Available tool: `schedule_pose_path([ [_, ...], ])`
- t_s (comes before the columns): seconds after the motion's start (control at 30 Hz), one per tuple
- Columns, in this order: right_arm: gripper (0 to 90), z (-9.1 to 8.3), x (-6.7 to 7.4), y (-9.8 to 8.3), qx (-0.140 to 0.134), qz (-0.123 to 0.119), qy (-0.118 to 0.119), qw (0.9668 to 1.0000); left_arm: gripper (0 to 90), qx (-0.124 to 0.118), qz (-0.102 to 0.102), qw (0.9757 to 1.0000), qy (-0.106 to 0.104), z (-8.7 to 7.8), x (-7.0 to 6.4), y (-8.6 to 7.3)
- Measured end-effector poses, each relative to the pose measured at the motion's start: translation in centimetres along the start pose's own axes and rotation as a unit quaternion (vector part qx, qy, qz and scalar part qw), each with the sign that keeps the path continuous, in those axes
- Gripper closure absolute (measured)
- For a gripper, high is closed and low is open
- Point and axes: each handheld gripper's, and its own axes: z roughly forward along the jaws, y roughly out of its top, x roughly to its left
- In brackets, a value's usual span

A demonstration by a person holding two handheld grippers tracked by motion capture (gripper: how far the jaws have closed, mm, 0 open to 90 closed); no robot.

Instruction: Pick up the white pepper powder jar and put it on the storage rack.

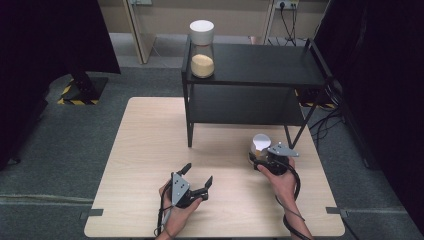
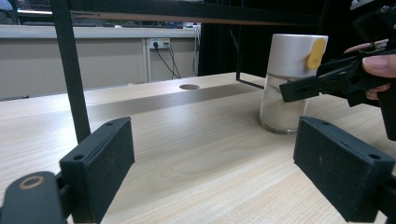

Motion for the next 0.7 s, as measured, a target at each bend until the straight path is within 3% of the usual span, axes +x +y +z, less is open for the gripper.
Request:
schedule_pose_path([
  [0.47,30.5,-0.1,0.5,-1.2,-0.023,-0.003,-0.013,0.9996,12.0,-0.001,0.002,1.0,0.001,0.0,-0.1,0.0],
  [0.7,30.6,-1.6,0.8,-2.0,-0.053,0.004,-0.023,0.9983,12.0,-0.001,0.003,1.0,0.002,0.0,-0.1,0.0],
])
